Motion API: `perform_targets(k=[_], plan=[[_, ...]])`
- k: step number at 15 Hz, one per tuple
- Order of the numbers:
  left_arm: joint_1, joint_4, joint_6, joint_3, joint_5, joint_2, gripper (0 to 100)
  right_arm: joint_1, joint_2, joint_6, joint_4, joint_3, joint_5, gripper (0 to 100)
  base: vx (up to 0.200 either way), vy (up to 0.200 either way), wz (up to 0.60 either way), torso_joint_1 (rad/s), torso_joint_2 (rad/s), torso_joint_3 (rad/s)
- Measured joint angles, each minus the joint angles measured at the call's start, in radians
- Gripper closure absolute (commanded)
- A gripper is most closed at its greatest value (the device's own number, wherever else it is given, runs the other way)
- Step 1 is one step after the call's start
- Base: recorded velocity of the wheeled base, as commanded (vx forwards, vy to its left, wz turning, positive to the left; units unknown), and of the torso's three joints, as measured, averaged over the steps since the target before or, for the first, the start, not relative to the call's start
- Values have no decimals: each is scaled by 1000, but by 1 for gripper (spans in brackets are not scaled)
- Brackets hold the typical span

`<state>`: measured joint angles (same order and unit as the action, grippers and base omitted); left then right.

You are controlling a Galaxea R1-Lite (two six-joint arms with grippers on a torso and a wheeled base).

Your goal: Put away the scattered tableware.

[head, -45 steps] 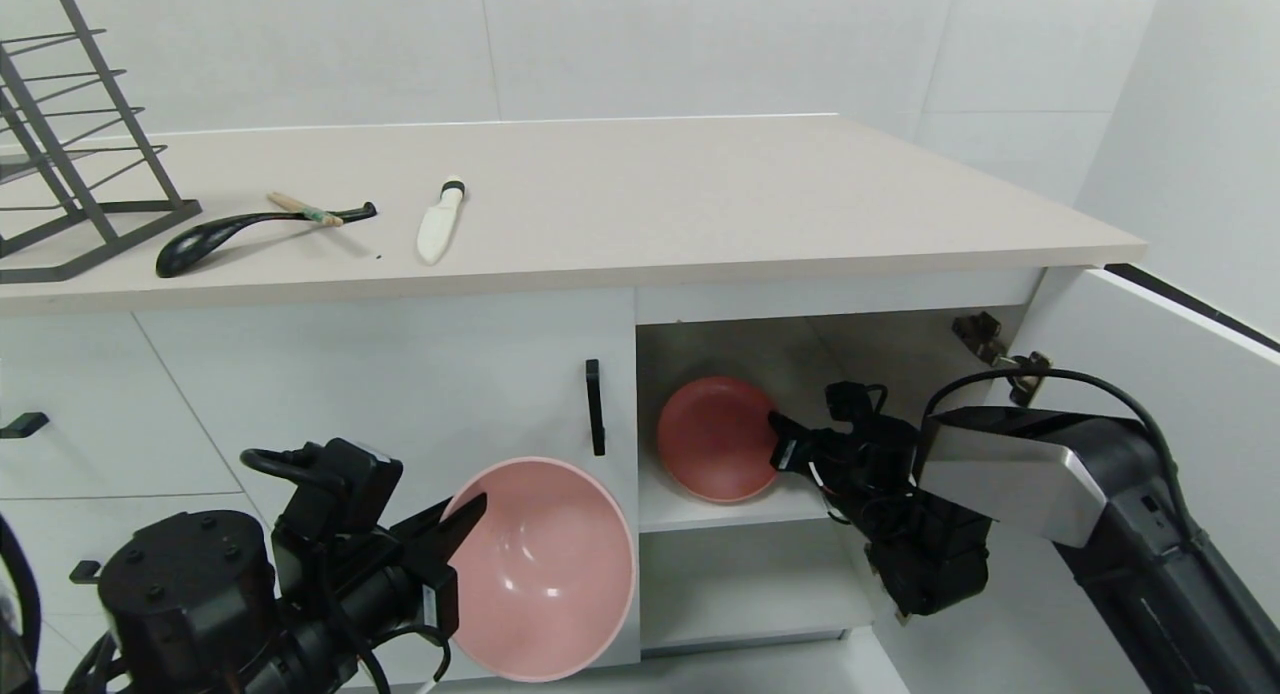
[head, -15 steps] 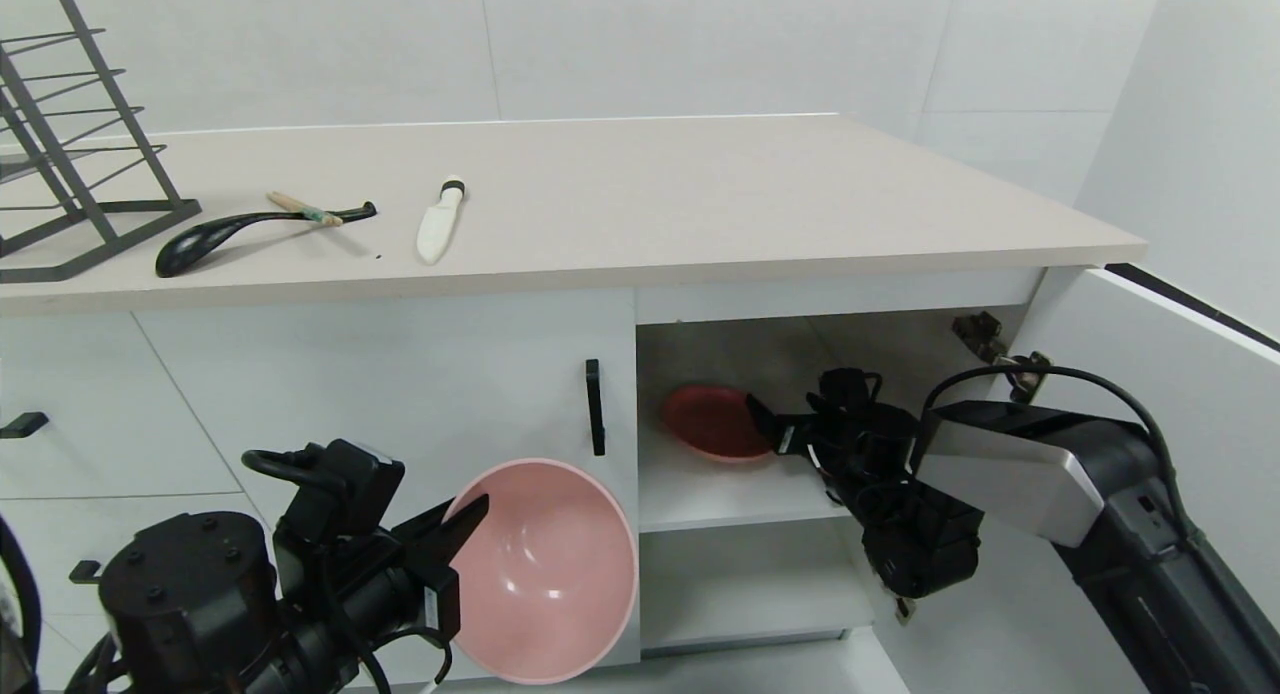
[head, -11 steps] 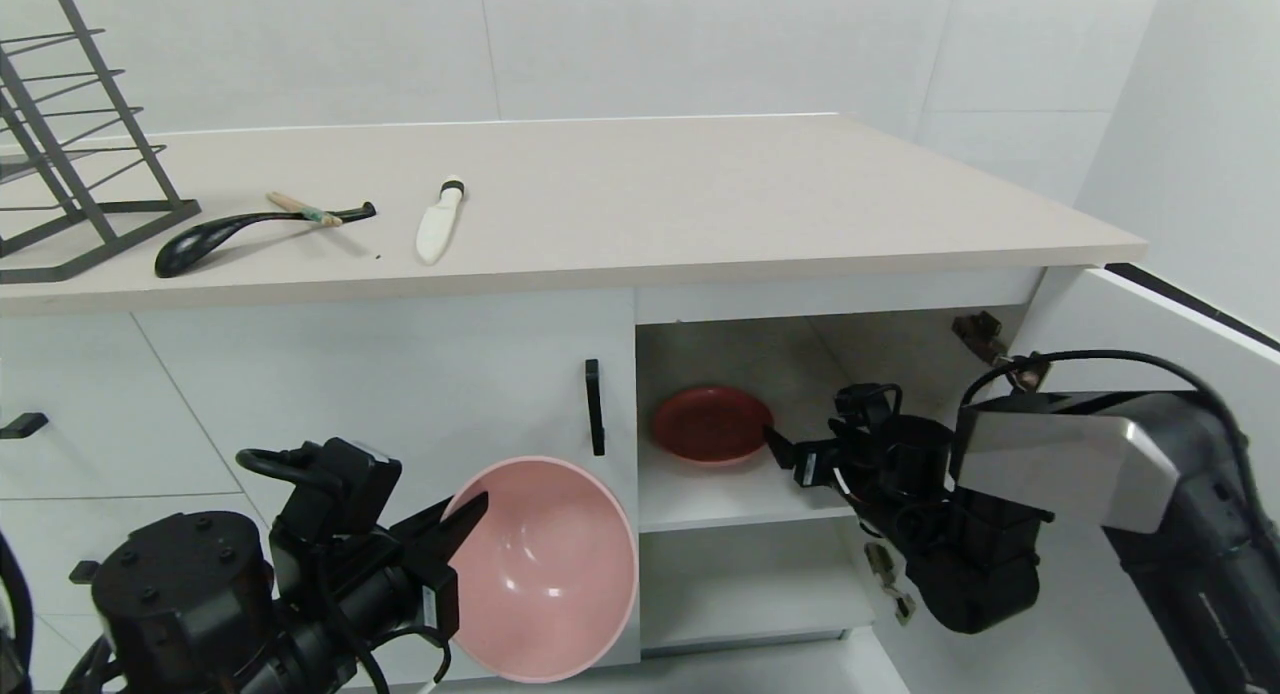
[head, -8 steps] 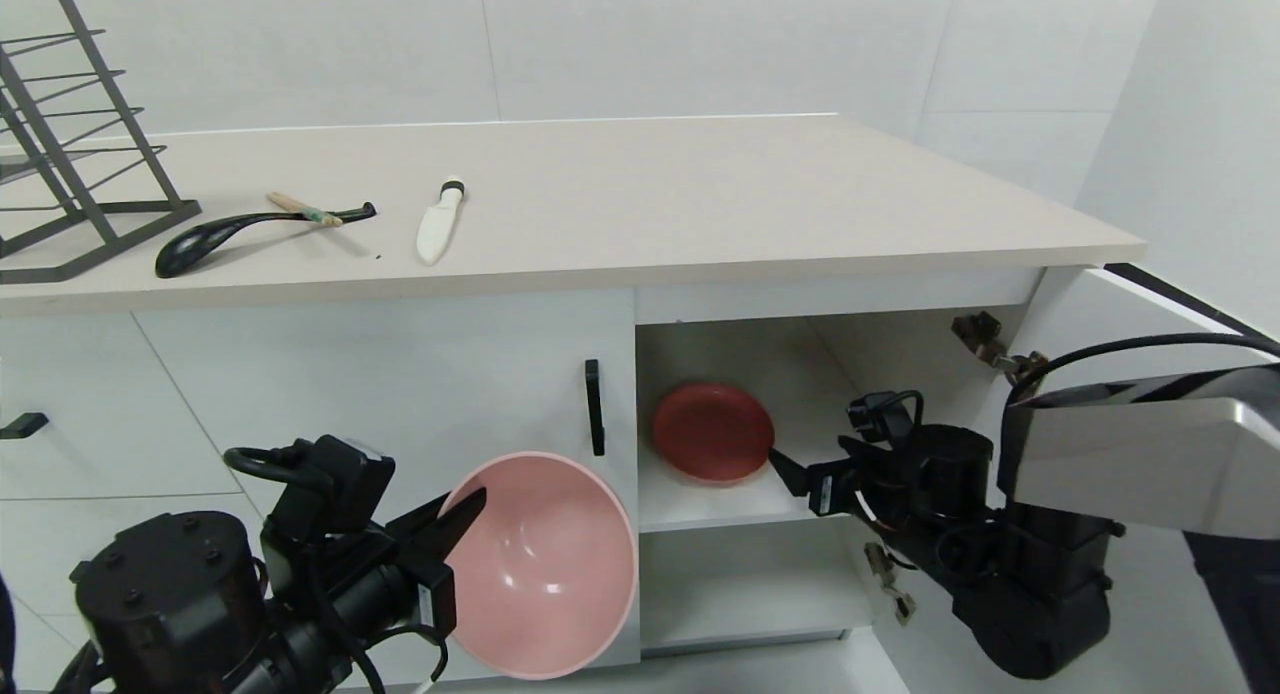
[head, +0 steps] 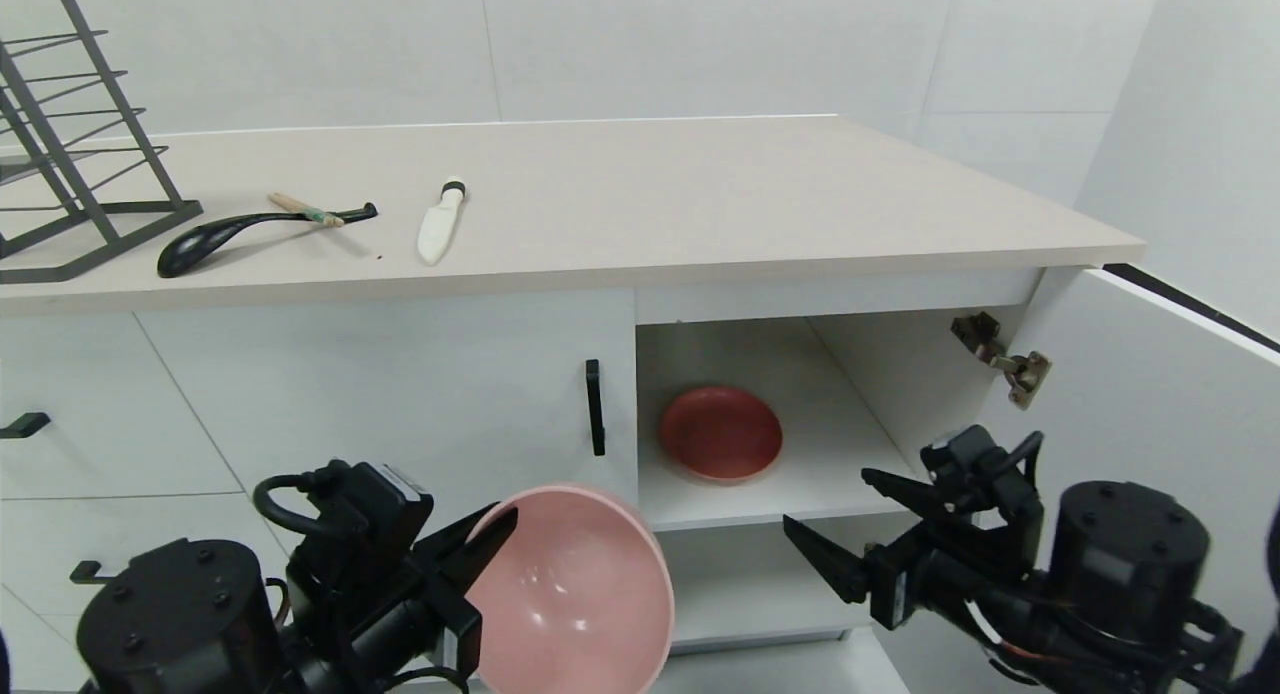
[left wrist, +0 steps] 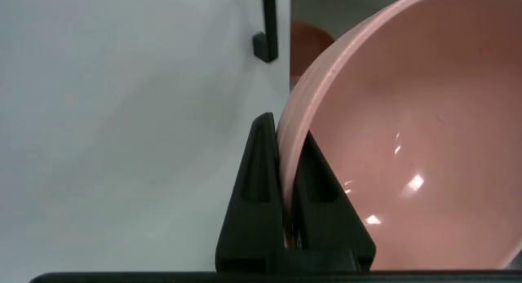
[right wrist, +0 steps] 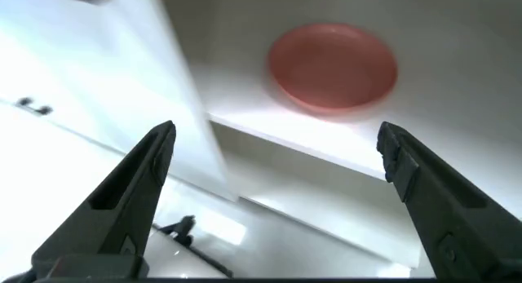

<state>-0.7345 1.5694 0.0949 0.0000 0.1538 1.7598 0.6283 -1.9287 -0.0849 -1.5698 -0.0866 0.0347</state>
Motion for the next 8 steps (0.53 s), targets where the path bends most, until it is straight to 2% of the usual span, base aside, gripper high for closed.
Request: perform_targets(k=[2, 3, 4, 5, 8], plan=[[-23, 0, 30, -4, -2, 26, 100, 25, 85, 35, 0, 61, 2, 0, 0, 0, 0, 0, 0, 0], [-36, 0, 58, -15, -2, 44, 100, 31, 110, 39, 0, 73, 2, 0, 0, 0, 0, 0, 0, 0], [-45, 0, 101, -26, -2, 66, 100, 33, 126, 40, 0, 79, 2, 0, 0, 0, 0, 0, 0, 0], [-53, 0, 119, -38, -2, 84, 100, 35, 137, 40, 0, 82, 2, 0, 0, 0, 0, 0, 0, 0], [-93, 0, 143, -140, 20, 167, 100, 33, 147, 40, 0, 85, 2, 0, 0, 0, 0, 0, 0, 0]])
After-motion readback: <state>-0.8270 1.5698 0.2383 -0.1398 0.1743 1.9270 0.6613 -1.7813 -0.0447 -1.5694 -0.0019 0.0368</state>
